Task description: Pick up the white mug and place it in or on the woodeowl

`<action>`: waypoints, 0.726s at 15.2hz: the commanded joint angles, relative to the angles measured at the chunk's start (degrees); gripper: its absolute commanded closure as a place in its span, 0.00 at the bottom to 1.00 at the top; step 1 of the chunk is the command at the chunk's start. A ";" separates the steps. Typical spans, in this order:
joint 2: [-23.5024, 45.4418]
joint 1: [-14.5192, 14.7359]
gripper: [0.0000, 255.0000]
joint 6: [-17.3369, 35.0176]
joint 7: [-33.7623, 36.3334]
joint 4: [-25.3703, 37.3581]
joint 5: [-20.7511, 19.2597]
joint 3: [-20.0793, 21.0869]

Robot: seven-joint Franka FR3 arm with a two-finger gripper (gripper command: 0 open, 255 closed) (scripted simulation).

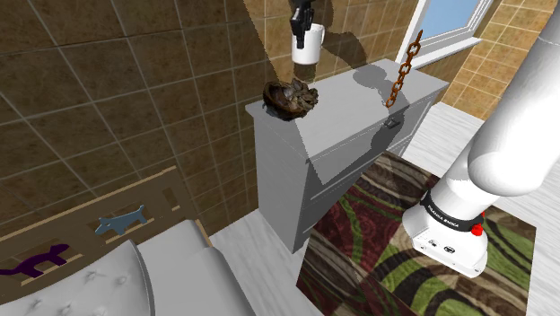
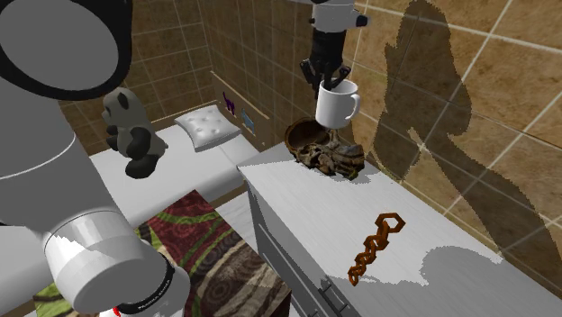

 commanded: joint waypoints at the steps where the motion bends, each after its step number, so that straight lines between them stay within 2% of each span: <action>1: 2.29 -0.28 1.00 0.07 -0.50 2.23 0.13 -0.18; 11: 2.65 -0.28 1.00 7.66 -0.29 -5.00 0.12 -0.16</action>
